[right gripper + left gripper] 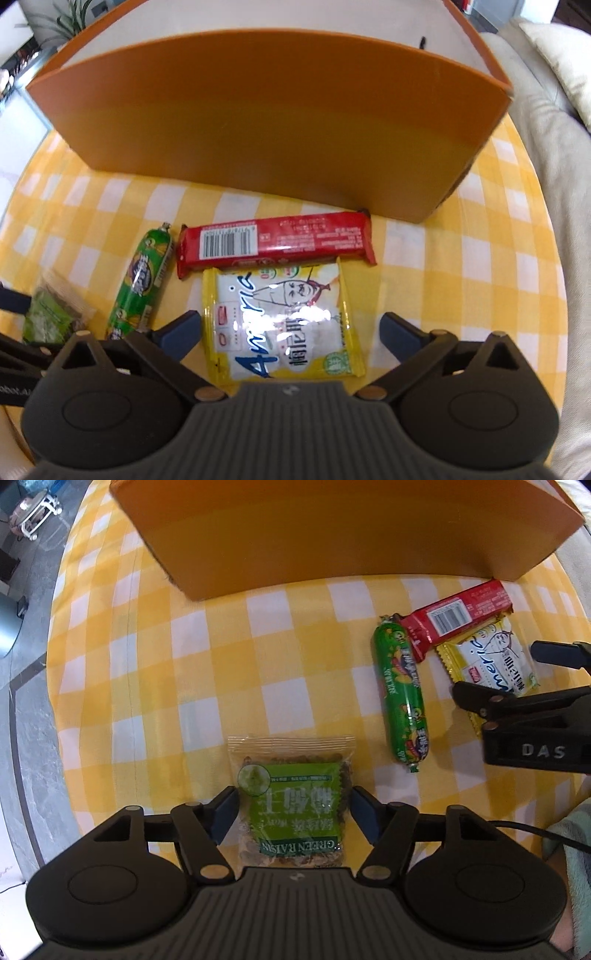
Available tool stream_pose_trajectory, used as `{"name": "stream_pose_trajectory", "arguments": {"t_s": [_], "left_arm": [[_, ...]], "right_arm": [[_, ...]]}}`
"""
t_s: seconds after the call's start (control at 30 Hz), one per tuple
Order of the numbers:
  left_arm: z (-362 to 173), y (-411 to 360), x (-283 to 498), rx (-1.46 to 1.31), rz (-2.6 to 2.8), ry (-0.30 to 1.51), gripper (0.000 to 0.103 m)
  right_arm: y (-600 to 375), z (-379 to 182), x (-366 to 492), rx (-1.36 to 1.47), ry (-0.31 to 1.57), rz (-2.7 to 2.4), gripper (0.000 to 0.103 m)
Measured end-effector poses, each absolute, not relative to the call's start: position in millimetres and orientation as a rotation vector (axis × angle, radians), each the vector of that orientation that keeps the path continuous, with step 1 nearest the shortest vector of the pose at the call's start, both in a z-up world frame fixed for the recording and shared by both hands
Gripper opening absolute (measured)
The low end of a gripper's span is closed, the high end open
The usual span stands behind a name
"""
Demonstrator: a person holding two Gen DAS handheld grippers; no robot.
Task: Organize snacks
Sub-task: 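Grasp the yellow America pack with right tool while left tool grasps the green raisin bag, then lift both packs into the box and open both tools to drop them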
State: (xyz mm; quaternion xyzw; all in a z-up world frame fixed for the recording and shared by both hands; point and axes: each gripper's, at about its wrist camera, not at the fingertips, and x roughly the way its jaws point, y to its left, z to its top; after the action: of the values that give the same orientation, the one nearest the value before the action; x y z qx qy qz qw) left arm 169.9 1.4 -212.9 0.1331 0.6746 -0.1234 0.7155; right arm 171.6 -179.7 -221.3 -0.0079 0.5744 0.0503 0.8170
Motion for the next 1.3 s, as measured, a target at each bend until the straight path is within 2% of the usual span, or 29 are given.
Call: {"name": "stream_pose_trajectory", "arguments": {"t_s": [0.23, 0.3, 0.57, 0.73, 0.9, 1.13, 1.3], "left_arm": [[-216, -8, 164, 0.300, -0.269, 1.457, 0.072], [-216, -10, 162, 0.301, -0.267, 1.450, 0.071], [-213, -12, 162, 0.292, -0.253, 1.441, 0.070], [-211, -10, 161, 0.268, -0.245, 1.437, 0.070], [-212, -7, 160, 0.245, -0.243, 1.431, 0.061], [-205, -1, 158, 0.195, -0.234, 1.420, 0.055], [-194, 1, 154, 0.153, -0.238, 1.401, 0.054]], "right_arm": [[-173, -221, 167, -0.049, 1.199, 0.104, 0.085], [-171, -219, 165, -0.055, 1.188, 0.109, 0.077], [-171, -214, 160, -0.056, 1.169, 0.108, 0.057], [-180, -211, 162, -0.009, 1.173, 0.108, 0.055], [-188, -208, 159, 0.041, 1.188, 0.116, 0.054], [-205, -202, 152, 0.145, 1.216, 0.110, 0.054], [-212, -193, 141, 0.181, 1.213, 0.108, 0.054]]}}
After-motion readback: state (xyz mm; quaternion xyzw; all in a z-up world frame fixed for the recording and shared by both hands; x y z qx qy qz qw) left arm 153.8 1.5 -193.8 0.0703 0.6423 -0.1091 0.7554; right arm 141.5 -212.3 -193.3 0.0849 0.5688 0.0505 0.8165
